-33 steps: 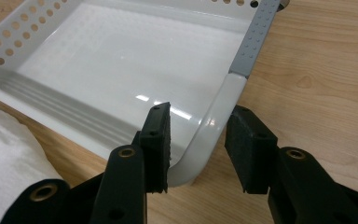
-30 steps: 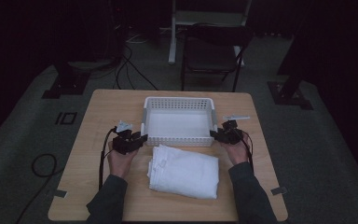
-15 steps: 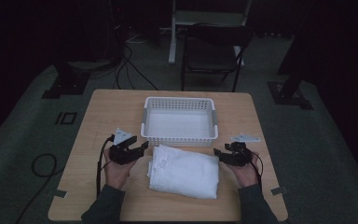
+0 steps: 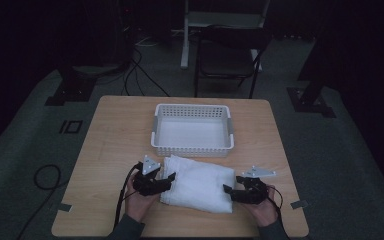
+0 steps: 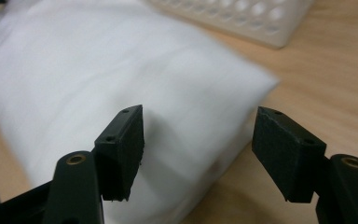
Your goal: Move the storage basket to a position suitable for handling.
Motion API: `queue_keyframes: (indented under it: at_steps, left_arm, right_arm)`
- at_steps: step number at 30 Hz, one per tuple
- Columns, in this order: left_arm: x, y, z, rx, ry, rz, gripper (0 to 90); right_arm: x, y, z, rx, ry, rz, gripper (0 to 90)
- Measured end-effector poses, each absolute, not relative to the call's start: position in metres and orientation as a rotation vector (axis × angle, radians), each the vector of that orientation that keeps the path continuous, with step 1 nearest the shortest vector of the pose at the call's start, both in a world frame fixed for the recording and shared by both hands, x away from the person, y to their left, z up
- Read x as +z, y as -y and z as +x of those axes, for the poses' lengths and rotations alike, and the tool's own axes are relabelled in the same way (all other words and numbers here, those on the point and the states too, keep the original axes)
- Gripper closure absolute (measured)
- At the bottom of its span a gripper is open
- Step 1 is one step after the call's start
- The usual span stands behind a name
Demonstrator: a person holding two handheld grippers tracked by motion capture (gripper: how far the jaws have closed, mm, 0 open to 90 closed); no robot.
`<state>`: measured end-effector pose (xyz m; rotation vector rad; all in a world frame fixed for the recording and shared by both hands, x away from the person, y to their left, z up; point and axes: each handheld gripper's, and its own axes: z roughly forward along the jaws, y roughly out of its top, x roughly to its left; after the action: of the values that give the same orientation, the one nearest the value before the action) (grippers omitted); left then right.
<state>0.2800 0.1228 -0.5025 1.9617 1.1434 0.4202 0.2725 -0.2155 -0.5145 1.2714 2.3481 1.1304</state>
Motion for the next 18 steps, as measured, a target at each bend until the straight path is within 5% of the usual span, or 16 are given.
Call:
queue_keyframes:
  at_steps: [6,18]
  left_arm:
    - [-0.52,-0.13,0.288,0.315,-1.196,1.97,35.0]
    - [-0.521,-0.146,0.299,0.395,-1.254,1.949,35.0]
  right_arm:
    - [-0.529,0.209,0.289,1.127,-2.392,1.324,40.2]
    - [-0.53,0.184,0.323,1.116,-2.389,1.28,43.5]
